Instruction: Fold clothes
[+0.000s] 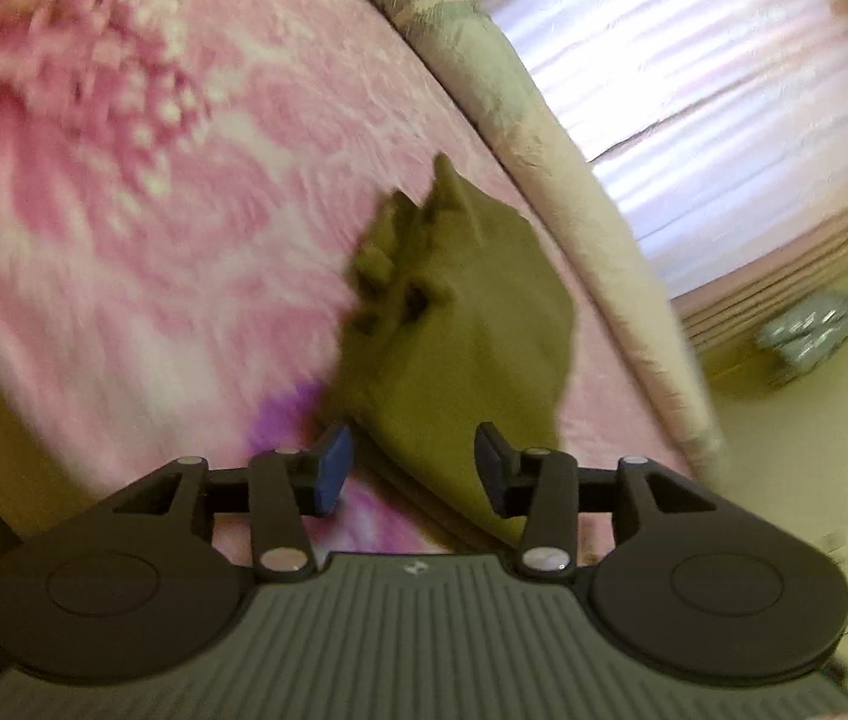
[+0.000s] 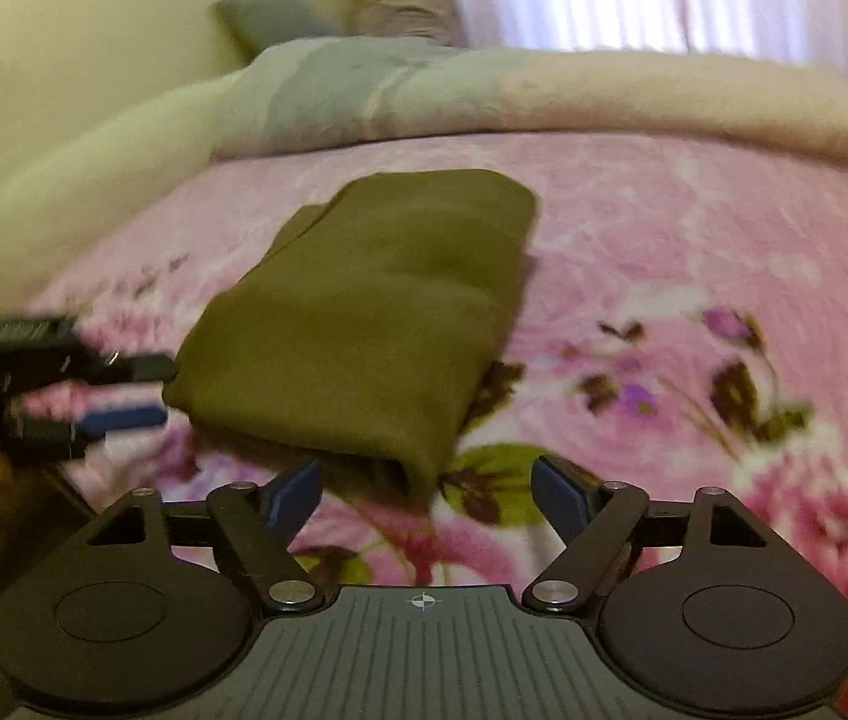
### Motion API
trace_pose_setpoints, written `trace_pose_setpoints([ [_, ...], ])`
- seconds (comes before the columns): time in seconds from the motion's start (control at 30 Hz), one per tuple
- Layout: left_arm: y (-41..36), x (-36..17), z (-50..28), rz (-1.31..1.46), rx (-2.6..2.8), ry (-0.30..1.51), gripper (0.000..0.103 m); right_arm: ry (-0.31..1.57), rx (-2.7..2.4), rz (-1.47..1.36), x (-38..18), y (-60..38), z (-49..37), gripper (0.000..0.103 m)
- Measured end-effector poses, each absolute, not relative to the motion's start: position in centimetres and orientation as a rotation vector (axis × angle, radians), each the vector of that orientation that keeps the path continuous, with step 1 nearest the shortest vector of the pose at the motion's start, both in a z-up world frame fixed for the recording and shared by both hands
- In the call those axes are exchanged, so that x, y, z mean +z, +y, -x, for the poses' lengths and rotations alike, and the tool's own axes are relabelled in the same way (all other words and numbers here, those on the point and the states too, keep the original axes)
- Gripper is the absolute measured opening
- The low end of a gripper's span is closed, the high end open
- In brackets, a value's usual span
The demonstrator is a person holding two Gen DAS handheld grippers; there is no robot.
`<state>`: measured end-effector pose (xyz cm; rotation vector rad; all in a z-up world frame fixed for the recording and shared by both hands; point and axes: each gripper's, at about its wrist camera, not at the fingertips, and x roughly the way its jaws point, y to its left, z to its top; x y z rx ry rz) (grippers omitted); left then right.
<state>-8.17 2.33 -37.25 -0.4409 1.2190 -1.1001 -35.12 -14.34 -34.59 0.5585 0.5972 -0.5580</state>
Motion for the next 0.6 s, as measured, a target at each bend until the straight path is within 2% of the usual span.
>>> trace_pose_setpoints([
  [0.2, 1.0, -40.3, 10.1, 0.622, -1.032, 1.355, 0.043, 0.473, -0.585, -0.922, -35.7, -17.1, 39.5, 0.080],
  [0.43, -1.9, -41.4, 11.9, 0.631, -0.970, 1.294, 0.040, 0.434, -0.605, -0.978, -35.2, -17.9, 41.5, 0.080],
  [0.47, -2.3, -41.3, 12.2, 0.622, -0.962, 1.279, 0.038, 0.431, -0.609, -0.983, -35.3, -17.9, 41.8, 0.080],
  [0.53, -2.7, -41.2, 12.4, 0.601, -0.946, 1.256, 0.023, 0.430, -0.620, -0.999, -35.5, -18.1, 42.2, 0.080],
  [0.57, -2.9, -41.2, 12.2, 0.589, -0.945, 1.251, 0.009, 0.429, -0.624, -1.007, -35.6, -18.1, 42.4, 0.080],
  [0.6, -3.0, -41.2, 12.0, 0.577, -0.944, 1.247, 0.008, 0.429, -0.624, -1.015, -35.8, -18.1, 42.4, 0.080],
])
